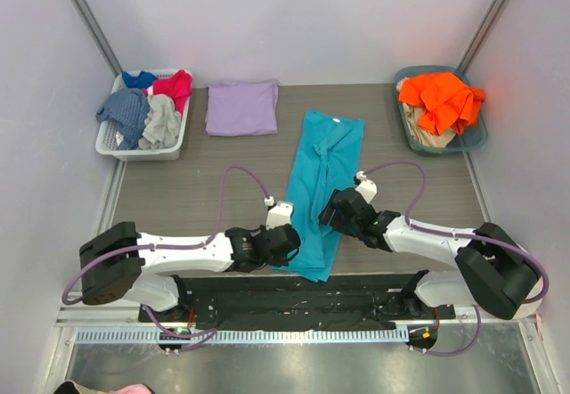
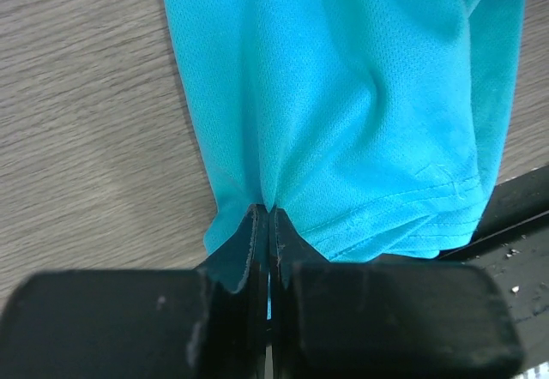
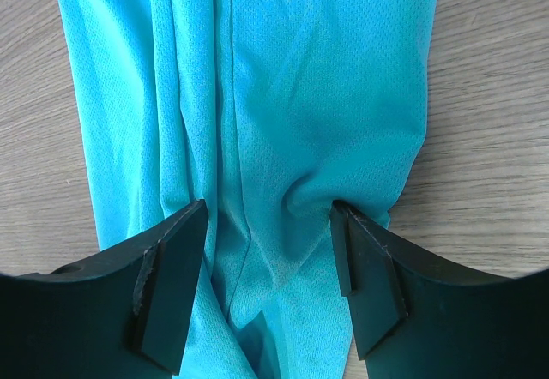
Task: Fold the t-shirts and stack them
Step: Fold the tshirt
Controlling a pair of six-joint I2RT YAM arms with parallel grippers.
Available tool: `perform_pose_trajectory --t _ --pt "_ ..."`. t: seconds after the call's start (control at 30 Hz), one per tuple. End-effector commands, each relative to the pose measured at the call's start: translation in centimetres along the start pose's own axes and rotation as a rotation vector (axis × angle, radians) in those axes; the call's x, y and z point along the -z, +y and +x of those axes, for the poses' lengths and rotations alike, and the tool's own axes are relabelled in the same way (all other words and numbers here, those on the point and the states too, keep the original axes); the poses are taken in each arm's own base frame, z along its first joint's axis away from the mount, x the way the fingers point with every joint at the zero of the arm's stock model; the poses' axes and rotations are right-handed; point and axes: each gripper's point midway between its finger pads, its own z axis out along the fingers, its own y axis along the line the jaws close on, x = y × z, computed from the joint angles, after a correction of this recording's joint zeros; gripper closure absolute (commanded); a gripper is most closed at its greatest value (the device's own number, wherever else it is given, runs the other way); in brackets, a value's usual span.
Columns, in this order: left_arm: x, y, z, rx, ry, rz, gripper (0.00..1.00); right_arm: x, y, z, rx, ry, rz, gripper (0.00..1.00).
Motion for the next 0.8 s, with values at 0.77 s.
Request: perform_pose_trajectory --t 0.77 --pt "2.2 4.5 0.6 0.040 -0.060 -0.081 0.94 -0.1 -5.8 3.1 0.076 0.099 0.201 0.32"
